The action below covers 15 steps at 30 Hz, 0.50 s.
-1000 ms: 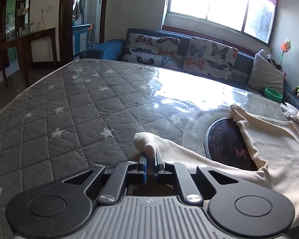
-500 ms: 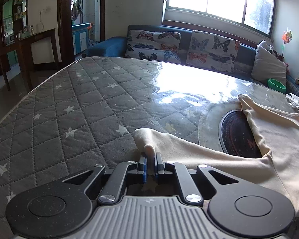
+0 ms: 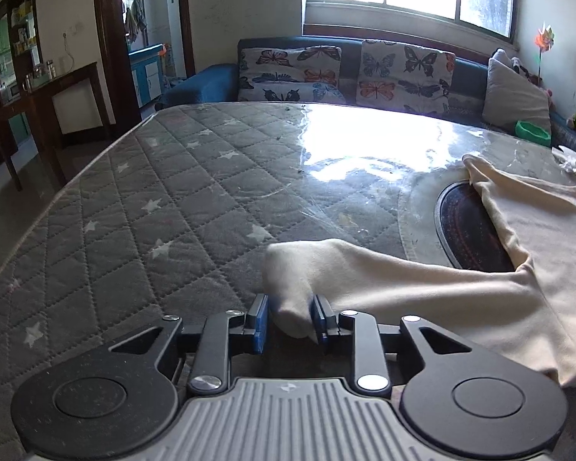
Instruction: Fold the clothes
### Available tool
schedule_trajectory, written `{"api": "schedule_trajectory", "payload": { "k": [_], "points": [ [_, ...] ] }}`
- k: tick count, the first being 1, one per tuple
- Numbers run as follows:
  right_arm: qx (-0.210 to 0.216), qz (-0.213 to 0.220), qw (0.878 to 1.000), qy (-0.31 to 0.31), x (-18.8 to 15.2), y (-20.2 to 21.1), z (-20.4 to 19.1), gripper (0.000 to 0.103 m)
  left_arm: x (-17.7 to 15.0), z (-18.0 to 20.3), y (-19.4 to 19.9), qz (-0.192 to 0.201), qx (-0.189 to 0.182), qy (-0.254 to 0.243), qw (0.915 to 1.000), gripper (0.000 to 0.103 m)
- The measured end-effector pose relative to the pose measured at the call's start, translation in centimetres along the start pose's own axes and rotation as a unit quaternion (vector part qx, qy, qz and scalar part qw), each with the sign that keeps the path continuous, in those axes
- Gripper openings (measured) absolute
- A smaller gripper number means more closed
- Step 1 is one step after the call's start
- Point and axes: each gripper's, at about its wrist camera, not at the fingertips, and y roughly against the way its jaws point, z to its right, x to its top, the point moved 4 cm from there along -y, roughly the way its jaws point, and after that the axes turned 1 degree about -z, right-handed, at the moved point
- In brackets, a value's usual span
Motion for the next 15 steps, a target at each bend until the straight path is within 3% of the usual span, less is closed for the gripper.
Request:
{"api": "schedule_trajectory", "payload": {
  "k": [3, 6, 8, 11, 15],
  "points": [
    [0.003, 0.008, 1.0, 0.016, 0.7, -0.3, -0.3, 0.014, 0.2, -0.2, 1.4, 0.007, -0.011, 0.008, 0.9999, 0.03],
    [-0.008, -0.001, 0.999, 0.039, 0.9, -2.0, -1.3, 0.014, 0.5, 2.4, 4.0, 0.031, -0.075, -0.018, 0.9966, 0.03],
    [-0.015, -0.005, 0.999, 0.045, 0.8, -2.4, -1.4, 0.014, 0.6, 5.3, 5.7, 0.047, -0.121, -0.055, 0.9899, 0.03],
    [-0.023, -0.01, 0.998, 0.05, 0.7, -2.7, -1.4, 0.014, 0.3, 10.2, 7.2, 0.054, -0.198, -0.104, 0.9731, 0.03],
    [-0.029, -0.014, 0.998, 0.049, 0.6, -2.7, -1.1, 0.014, -1.3, 17.0, 8.1, 0.039, -0.291, -0.172, 0.9405, 0.03]
  ]
}}
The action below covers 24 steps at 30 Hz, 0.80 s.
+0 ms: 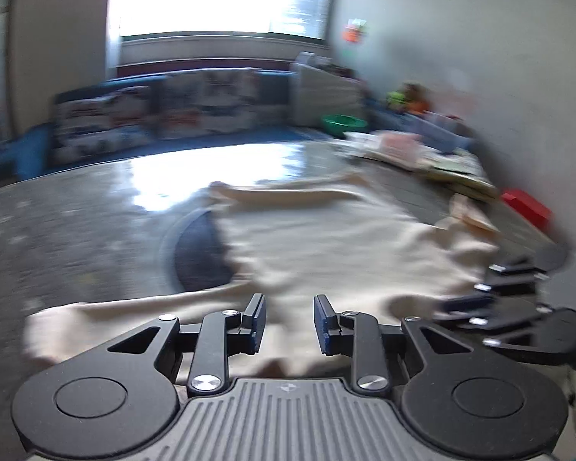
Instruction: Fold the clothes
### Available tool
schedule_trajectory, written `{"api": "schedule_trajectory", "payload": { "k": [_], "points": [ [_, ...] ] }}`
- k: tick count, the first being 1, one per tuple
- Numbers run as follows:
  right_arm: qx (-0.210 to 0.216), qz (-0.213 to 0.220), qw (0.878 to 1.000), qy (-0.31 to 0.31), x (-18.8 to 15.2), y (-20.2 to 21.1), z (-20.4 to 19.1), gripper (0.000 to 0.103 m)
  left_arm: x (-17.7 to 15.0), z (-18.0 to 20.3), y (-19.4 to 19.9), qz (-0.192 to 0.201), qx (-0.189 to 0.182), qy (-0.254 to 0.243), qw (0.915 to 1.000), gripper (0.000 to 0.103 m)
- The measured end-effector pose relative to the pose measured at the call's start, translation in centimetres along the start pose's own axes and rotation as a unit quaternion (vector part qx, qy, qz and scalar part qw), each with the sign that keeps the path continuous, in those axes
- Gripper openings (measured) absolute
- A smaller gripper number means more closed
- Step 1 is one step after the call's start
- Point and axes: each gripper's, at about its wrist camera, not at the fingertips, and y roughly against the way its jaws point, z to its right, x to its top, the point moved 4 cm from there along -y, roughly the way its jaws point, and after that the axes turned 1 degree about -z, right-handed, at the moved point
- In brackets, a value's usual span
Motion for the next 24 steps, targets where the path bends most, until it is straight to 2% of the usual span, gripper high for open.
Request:
{"api": "schedule_trajectory", "payload": {
  "k": [4, 5, 8, 14, 16, 17, 18, 20, 24],
  "points": [
    [0.011, 0.004, 1.0, 0.005, -0.2, 0.3, -0.9, 0.014, -0.3, 3.9, -2.7, -0.022, -0.032, -0.058, 0.9976, 0.033],
    [0.01, 0.007, 1.0, 0.007, -0.2, 0.4, -1.0, 0.015, -0.5, 4.2, -3.1, -0.026, -0.033, -0.069, 0.9968, 0.035],
    [0.01, 0.009, 1.0, 0.011, 0.0, 0.3, -1.1, 0.024, -1.1, 5.3, -4.2, -0.041, -0.032, -0.099, 0.9938, 0.044],
    [0.0, 0.002, 1.0, 0.022, -0.1, -0.6, -1.4, 0.023, -2.0, 6.3, -5.5, -0.06, -0.013, -0.15, 0.9868, 0.044],
    [-0.008, -0.001, 1.0, 0.023, -0.2, -0.8, -1.3, 0.022, -2.3, 6.3, -5.8, -0.065, -0.008, -0.16, 0.9849, 0.037],
    [-0.011, -0.002, 1.0, 0.023, -0.3, -0.9, -1.3, 0.018, -2.4, 6.3, -5.8, -0.066, -0.009, -0.163, 0.9844, 0.029],
    [-0.011, -0.001, 1.0, 0.022, -0.4, -0.8, -1.2, 0.01, -2.5, 6.3, -5.8, -0.068, -0.01, -0.165, 0.9839, 0.025],
    [-0.011, 0.002, 1.0, 0.018, -0.4, -0.6, -1.0, 0.008, -2.4, 6.3, -5.4, -0.059, -0.014, -0.166, 0.9842, 0.016],
    [-0.002, 0.02, 1.0, 0.003, -0.2, 0.7, -0.4, 0.006, -1.7, 6.0, -3.7, -0.031, -0.041, -0.159, 0.9859, 0.015]
  ]
}}
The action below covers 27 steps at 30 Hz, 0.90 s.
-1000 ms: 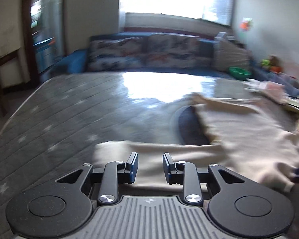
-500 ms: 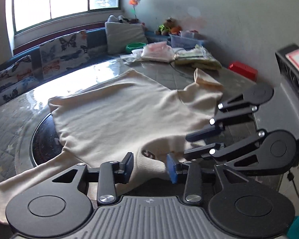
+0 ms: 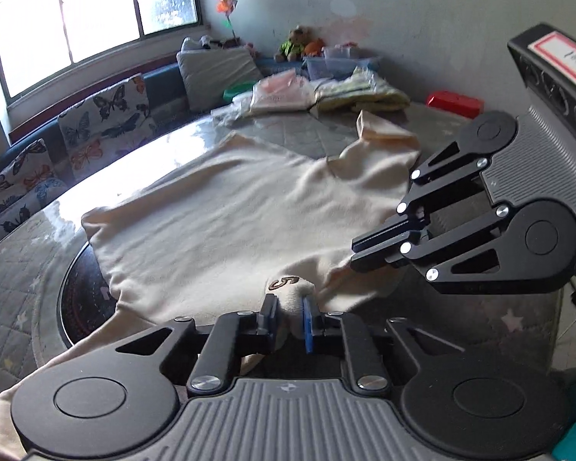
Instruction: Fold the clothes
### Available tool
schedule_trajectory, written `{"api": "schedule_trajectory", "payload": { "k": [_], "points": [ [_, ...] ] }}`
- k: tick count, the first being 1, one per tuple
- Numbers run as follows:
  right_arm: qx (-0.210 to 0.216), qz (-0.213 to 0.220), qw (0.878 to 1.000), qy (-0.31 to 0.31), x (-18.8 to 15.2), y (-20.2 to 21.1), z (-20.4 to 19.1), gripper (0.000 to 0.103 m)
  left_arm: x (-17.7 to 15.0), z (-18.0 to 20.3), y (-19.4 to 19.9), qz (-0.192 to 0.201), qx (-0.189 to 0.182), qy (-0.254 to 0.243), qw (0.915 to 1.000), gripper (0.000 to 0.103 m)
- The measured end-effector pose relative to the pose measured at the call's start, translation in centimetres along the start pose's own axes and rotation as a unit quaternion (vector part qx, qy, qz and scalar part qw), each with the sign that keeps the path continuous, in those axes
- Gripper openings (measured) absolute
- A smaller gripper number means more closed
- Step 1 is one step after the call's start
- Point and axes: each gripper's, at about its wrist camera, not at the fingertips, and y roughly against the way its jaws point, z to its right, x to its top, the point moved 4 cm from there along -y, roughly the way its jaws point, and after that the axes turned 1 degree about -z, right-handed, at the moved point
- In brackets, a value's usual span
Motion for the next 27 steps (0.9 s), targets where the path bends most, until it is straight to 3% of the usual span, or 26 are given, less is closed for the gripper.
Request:
{"api": "schedule_trajectory", "payload": {
  "k": [3, 9, 16, 21, 27],
  "points": [
    [0.006, 0.003, 1.0, -0.006, -0.1, 0.9, 0.4, 0.006, -0.4, 0.1, 0.3, 0.003, -0.02, -0.009, 0.9997, 0.015],
    [0.031, -0.032, 0.999, 0.013, -1.5, 0.3, 0.0, 0.007, -1.4, 0.3, -0.7, -0.031, -0.052, -0.022, 0.9979, 0.019],
    [0.053, 0.014, 0.997, -0.047, 1.2, 1.4, 2.6, 0.009, 0.9, -2.9, 1.1, 0.001, -0.083, 0.043, 0.9956, 0.021],
    [0.057, -0.009, 0.997, -0.059, 0.2, -1.1, 2.3, 0.009, 2.8, -3.8, 1.2, 0.026, -0.074, 0.067, 0.9947, 0.021],
    [0.054, -0.009, 0.996, -0.064, -0.7, 0.0, 2.5, 0.013, 3.5, -2.9, -2.5, 0.001, -0.084, 0.088, 0.9925, 0.02]
  ]
}}
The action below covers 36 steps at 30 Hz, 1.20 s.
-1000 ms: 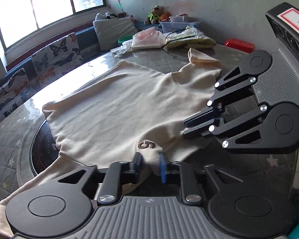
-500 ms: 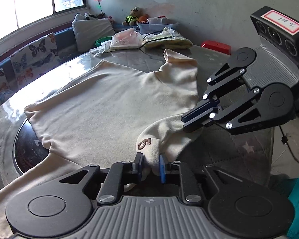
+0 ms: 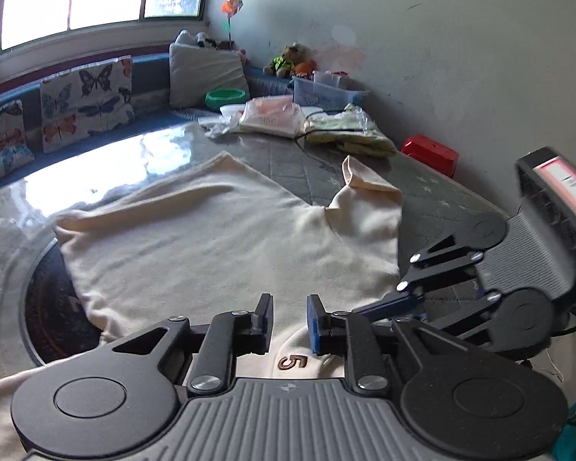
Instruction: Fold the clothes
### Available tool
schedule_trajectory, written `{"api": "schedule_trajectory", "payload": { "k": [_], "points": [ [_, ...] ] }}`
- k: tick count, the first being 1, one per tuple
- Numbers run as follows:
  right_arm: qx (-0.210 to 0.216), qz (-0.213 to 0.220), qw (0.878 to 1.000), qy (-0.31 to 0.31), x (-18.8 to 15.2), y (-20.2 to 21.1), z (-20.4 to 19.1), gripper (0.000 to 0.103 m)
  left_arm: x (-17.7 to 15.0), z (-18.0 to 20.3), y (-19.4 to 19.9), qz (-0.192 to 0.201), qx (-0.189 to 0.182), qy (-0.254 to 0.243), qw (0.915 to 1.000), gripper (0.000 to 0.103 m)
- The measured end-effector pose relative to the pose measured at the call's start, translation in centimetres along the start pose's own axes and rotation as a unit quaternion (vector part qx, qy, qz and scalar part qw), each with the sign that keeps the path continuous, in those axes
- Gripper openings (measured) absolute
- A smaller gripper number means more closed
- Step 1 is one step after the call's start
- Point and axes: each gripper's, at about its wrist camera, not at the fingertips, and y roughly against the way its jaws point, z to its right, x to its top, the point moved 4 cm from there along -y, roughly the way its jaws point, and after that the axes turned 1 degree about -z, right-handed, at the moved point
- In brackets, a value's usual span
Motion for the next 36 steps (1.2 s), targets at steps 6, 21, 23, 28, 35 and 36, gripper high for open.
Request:
{"api": "schedule_trajectory", "payload": {
  "k": [6, 21, 23, 28, 35, 36],
  "points": [
    [-0.097, 0.021, 0.994, -0.04, 0.3, 2.5, 5.4, 0.016, -0.1, 1.9, -2.9, -0.015, -0.024, -0.001, 0.9996, 0.02],
    [-0.255, -0.012, 0.963, -0.087, -1.0, -1.8, 17.6, 0.031, -1.4, 5.2, -5.5, -0.05, -0.061, -0.032, 0.9964, 0.021],
    [-0.263, -0.01, 0.959, -0.102, -1.3, -1.8, 18.5, 0.018, -1.3, 5.1, -5.5, -0.051, -0.063, -0.029, 0.9963, 0.021],
    [-0.319, 0.012, 0.935, -0.154, -2.1, 0.8, 20.8, 0.005, -0.9, 4.3, -5.2, -0.048, -0.065, -0.01, 0.9967, 0.024],
    [-0.378, 0.003, 0.899, -0.218, -5.1, 3.8, 24.2, 0.005, -0.5, 3.2, -4.3, -0.033, -0.057, 0.01, 0.9978, 0.031],
    [-0.38, 0.002, 0.897, -0.225, -5.4, 4.0, 24.4, 0.009, -0.6, 3.2, -4.2, -0.032, -0.058, 0.011, 0.9978, 0.032]
  ]
}}
